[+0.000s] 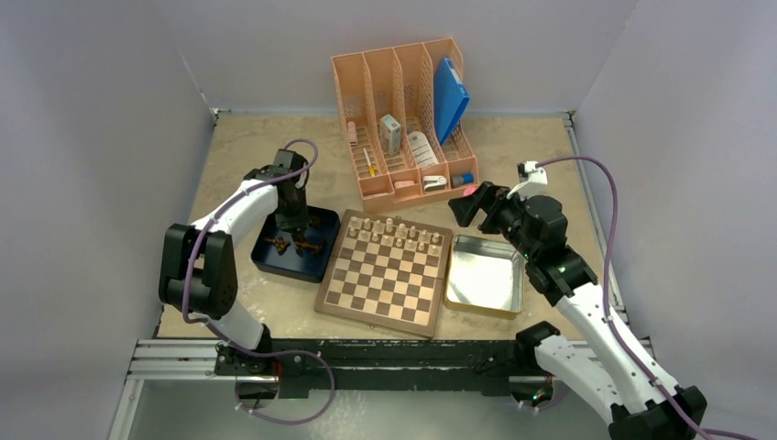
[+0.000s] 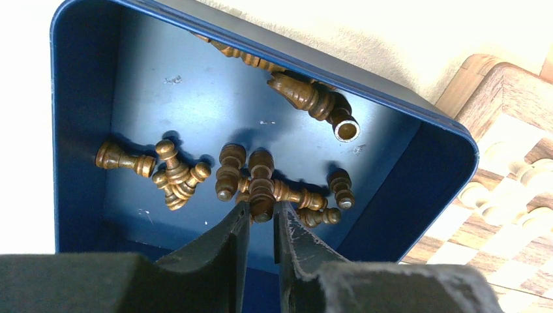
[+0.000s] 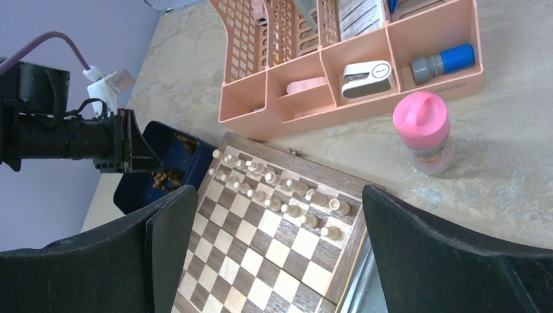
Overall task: Set up the chess pieces on the board
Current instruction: Pick up the chess piece from the storage box, then place the chess piece on the chessboard.
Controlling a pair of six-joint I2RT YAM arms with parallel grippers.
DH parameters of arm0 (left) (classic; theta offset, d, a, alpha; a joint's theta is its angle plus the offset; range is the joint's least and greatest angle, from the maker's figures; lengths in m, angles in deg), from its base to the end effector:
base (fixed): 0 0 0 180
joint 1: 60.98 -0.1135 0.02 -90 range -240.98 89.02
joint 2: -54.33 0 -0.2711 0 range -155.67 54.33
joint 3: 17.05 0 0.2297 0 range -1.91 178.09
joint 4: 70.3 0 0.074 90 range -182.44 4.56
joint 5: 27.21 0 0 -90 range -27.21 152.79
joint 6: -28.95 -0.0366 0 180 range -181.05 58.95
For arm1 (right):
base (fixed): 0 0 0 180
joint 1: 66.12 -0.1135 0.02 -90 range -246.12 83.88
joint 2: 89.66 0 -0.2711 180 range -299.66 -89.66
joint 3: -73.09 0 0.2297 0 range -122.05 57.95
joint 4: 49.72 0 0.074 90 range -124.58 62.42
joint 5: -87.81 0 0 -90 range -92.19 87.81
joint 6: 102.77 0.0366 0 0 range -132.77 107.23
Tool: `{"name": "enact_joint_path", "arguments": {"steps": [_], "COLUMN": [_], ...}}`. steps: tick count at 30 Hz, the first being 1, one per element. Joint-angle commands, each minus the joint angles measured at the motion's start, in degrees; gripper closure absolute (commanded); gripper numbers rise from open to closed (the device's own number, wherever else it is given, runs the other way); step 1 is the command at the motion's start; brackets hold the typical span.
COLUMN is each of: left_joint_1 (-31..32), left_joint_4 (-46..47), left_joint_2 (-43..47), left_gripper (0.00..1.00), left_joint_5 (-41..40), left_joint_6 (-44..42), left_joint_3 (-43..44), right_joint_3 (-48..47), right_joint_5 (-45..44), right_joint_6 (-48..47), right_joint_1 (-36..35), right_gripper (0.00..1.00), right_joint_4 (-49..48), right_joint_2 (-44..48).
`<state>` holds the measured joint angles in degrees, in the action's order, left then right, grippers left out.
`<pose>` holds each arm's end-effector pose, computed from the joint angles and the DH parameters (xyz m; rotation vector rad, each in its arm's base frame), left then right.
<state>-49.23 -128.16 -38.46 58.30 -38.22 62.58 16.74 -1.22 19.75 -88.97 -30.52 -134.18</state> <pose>0.2872 -0.0568 0.2275 -0.2888 2.7873 -0.0343 0.1483 0.0632 0.3365 0.1349 1.7492 0.7296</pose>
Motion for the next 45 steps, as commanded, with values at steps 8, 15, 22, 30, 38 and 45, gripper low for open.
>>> {"name": "enact_joint_path", "arguments": {"steps": [8,15,22,30,38,45], "left_joint_1": [-0.32,-0.23,1.73,12.79,22.31,37.16], "left_joint_4": [-2.02,-6.11,-10.02,-15.94,-16.86,-19.52], "left_joint_2": [3.29,6.99,11.08,13.97,18.35,17.94], "left_gripper": [0.91,0.95,0.96,0.96,0.96,0.96], "left_joint_5": [1.06,2.38,6.73,6.84,8.5,6.16], "left_joint_6": [-0.86,-1.41,-1.74,1.62,6.6,15.21], "left_joint_3": [3.61,7.79,10.12,10.25,8.16,6.83], "right_joint_3": [-0.66,-0.14,-0.23,-0.94,0.28,0.52], "right_joint_5": [0.26,0.93,1.55,0.98,1.24,1.39], "right_joint_6": [-0.58,0.13,0.78,0.03,2.2,2.89], "right_joint_1": [0.17,0.14,0.17,0.16,0.17,0.11], "right_gripper": [0.01,0.01,0.02,0.02,0.02,0.02], "right_joint_4": [-0.56,-1.13,-1.14,1.08,1.46,1.74], "right_joint_2": [1.6,1.43,0.76,1.8,3.54,4.62]}}
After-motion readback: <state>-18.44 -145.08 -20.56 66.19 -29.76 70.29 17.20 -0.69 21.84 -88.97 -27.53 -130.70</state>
